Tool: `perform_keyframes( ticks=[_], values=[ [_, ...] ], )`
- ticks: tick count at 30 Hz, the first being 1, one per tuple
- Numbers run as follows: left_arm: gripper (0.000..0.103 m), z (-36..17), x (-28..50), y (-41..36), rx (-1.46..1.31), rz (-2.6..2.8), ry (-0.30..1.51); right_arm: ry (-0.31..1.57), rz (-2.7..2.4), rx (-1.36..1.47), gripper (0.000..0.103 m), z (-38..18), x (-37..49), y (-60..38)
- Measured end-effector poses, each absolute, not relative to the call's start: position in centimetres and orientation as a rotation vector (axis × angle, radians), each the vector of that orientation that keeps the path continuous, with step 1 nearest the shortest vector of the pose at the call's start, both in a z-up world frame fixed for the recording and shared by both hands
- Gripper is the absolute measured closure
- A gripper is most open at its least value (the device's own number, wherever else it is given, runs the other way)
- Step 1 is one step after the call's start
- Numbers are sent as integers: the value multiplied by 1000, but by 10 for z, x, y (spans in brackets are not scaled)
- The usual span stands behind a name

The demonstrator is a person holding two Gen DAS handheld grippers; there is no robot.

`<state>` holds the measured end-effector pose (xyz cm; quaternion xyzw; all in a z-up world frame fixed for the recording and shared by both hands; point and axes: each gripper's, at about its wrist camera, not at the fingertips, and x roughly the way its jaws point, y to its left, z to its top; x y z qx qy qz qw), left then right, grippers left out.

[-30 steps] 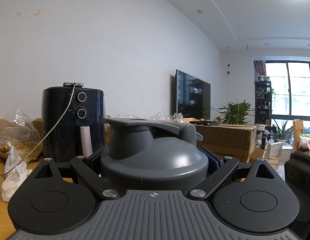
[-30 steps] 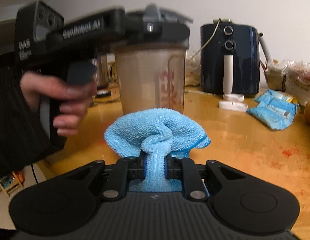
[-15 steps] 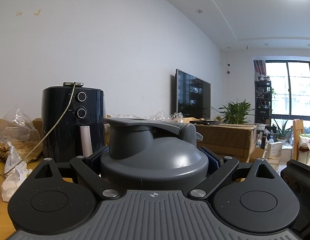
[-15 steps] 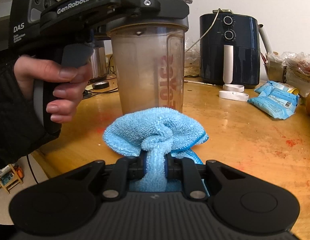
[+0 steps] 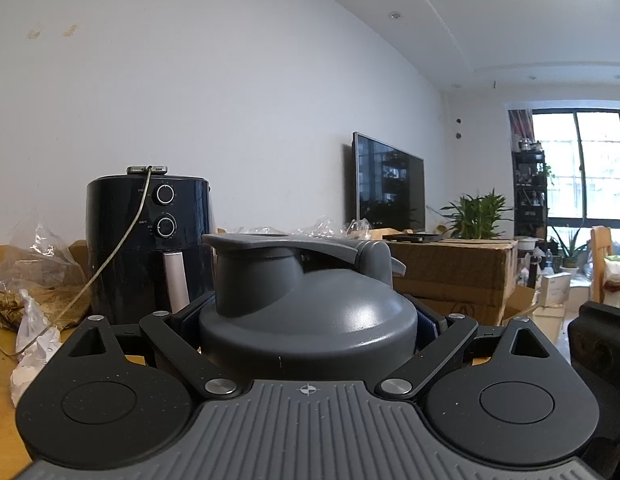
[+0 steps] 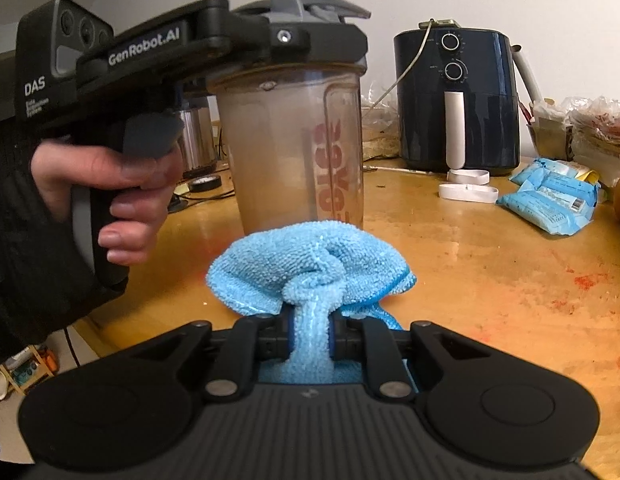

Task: Clean container

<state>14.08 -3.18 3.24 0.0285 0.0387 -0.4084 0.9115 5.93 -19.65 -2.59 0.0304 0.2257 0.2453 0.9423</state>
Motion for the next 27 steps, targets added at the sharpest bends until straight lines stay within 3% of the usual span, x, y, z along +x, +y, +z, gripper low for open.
perform_keyframes(
  ticks=[27],
  values=[
    [8,32,141,-31,45,-838,68,363,502,83,94,-1,49,-198]
  ],
)
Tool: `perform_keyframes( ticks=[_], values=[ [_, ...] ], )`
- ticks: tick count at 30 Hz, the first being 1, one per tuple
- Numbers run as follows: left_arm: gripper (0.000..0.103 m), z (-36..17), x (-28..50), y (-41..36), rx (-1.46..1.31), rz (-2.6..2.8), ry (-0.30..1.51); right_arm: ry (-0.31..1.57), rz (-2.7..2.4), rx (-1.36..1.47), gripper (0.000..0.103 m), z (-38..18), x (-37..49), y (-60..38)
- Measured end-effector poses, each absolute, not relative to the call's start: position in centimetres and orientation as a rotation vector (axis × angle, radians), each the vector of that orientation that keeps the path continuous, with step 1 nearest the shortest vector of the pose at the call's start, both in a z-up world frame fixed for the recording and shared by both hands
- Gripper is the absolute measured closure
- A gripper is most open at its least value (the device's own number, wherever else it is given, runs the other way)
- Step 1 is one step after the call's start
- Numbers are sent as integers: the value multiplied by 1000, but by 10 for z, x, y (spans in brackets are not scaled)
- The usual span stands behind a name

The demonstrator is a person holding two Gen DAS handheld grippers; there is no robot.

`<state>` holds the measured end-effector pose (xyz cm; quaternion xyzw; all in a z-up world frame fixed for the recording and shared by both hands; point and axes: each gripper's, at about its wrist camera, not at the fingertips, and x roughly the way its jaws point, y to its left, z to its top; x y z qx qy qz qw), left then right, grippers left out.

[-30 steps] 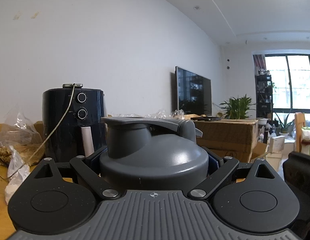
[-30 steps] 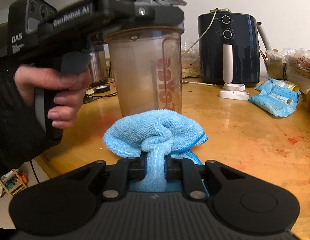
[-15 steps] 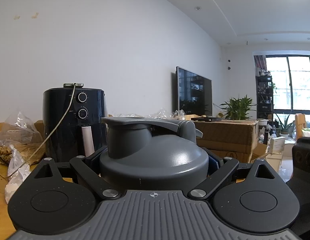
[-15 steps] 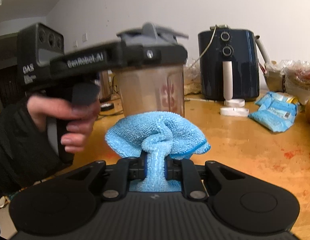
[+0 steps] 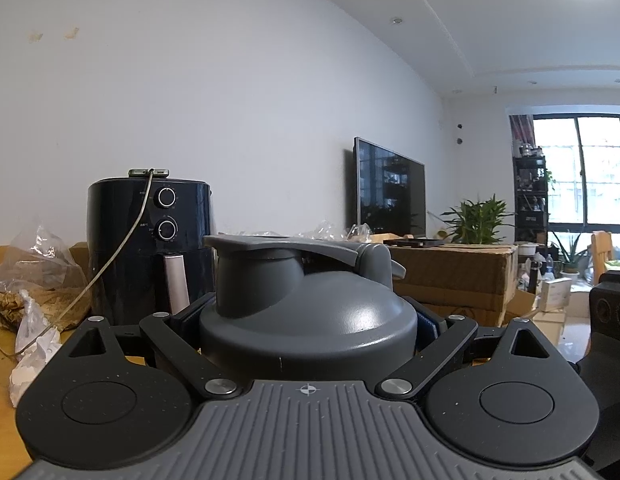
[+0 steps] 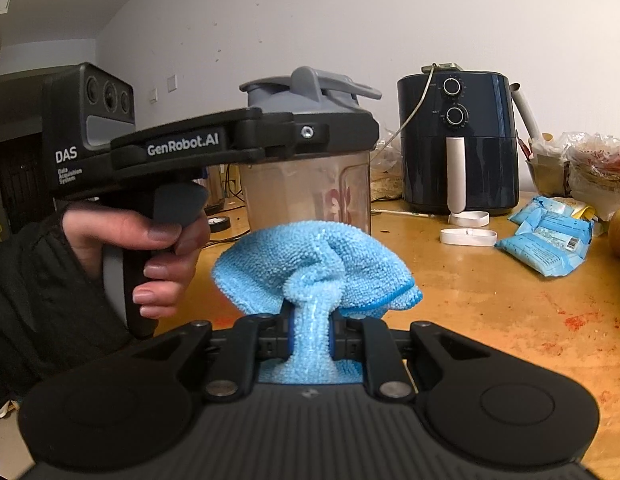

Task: Clean container

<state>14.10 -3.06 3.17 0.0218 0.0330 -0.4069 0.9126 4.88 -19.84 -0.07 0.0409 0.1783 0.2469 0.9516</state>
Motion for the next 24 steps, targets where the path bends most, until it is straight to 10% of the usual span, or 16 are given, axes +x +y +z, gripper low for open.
perform_keyframes(
  ticks=[24],
  values=[
    [8,34,145,-29,-8,-832,90,363,505,98,94,0,49,-198]
  ],
)
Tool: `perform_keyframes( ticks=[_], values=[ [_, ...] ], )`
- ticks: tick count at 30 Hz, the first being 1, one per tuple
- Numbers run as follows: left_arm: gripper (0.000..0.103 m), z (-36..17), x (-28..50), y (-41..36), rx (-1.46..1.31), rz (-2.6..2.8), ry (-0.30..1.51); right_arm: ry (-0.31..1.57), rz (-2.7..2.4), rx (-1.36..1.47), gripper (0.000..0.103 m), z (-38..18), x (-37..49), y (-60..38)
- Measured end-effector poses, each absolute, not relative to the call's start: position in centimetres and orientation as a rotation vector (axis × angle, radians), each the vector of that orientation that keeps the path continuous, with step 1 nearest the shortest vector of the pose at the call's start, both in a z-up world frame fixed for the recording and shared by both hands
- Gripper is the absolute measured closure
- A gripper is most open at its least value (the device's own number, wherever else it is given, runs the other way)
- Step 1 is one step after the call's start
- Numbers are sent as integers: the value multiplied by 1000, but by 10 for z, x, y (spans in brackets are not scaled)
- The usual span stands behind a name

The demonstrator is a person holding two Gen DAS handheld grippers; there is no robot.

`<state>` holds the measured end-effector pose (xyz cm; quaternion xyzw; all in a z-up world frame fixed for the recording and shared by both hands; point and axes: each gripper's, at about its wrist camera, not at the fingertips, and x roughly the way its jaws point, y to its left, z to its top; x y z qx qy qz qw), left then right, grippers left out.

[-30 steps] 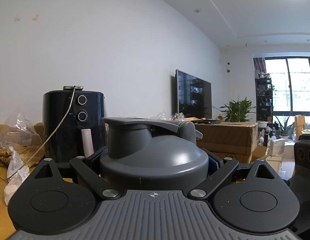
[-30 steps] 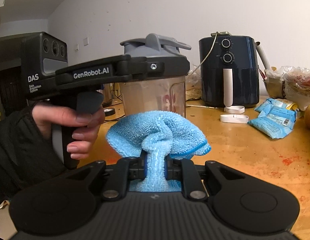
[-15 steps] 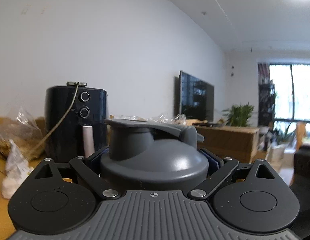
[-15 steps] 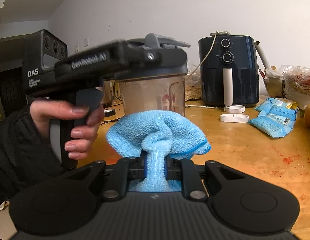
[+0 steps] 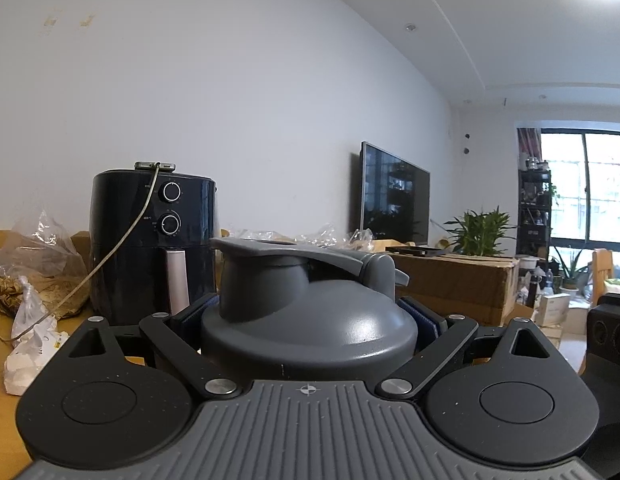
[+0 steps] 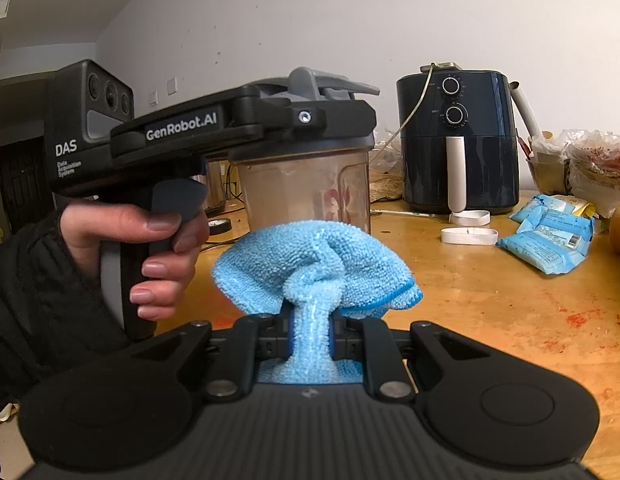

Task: Clean container

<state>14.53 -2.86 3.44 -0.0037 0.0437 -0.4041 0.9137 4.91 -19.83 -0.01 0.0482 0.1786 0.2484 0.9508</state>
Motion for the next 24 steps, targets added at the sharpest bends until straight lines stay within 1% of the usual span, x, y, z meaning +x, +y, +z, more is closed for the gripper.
perform_keyframes(
  ticks=[8,24],
  values=[
    [8,35,144,-28,-5,-832,97,339,503,108,94,5,47,-201],
    [8,35,143,-27,-4,-832,96,203,485,139,94,26,37,-206]
  ],
)
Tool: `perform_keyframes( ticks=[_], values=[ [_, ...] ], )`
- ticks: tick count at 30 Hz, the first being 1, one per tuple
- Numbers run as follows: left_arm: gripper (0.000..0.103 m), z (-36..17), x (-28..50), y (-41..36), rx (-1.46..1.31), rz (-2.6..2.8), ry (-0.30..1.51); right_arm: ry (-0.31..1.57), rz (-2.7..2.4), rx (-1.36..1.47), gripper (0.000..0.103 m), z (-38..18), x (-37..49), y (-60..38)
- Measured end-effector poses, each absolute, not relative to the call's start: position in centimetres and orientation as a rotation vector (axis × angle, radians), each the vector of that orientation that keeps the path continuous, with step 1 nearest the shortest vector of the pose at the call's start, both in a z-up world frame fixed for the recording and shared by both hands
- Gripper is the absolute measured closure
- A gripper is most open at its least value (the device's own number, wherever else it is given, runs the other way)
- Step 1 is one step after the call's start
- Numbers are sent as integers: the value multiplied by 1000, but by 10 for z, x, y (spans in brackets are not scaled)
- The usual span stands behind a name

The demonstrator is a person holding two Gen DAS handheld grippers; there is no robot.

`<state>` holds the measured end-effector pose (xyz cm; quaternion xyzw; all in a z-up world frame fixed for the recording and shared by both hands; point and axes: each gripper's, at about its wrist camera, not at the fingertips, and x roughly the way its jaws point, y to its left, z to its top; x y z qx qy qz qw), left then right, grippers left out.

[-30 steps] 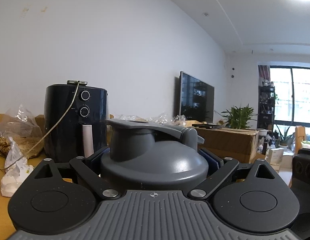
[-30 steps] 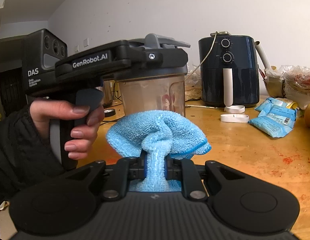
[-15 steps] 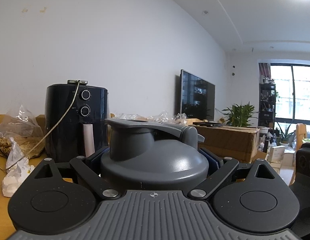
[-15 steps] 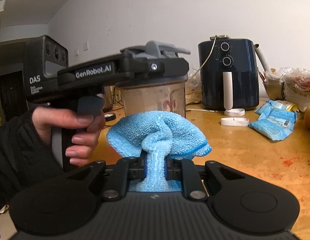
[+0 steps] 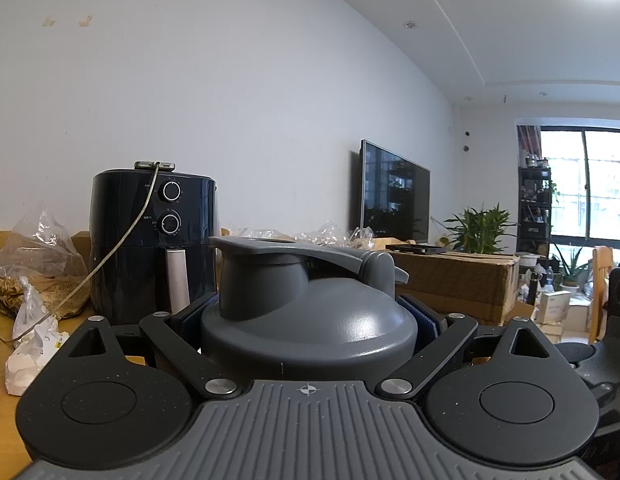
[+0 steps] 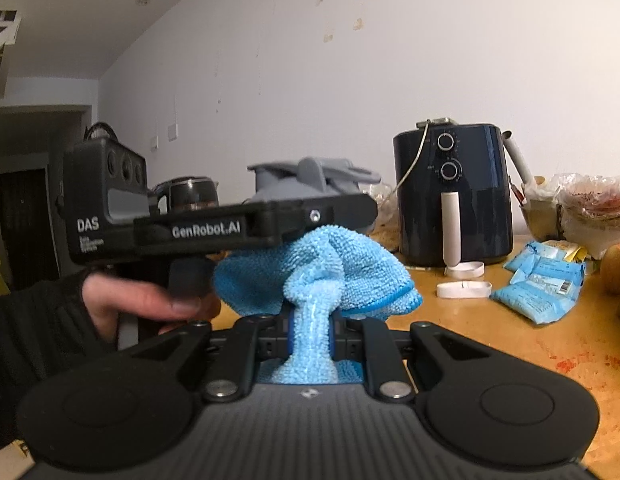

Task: Clean container

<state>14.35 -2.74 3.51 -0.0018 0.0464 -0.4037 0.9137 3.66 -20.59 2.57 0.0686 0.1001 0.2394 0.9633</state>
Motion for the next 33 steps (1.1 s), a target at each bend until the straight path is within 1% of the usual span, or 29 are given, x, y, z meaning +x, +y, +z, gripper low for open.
perform_keyframes(
  ticks=[20,33],
  values=[
    [8,37,146,-29,-3,-832,93,205,493,166,94,20,34,-212],
    [8,36,145,-29,-1,-835,100,195,484,185,94,11,8,-239]
  ],
)
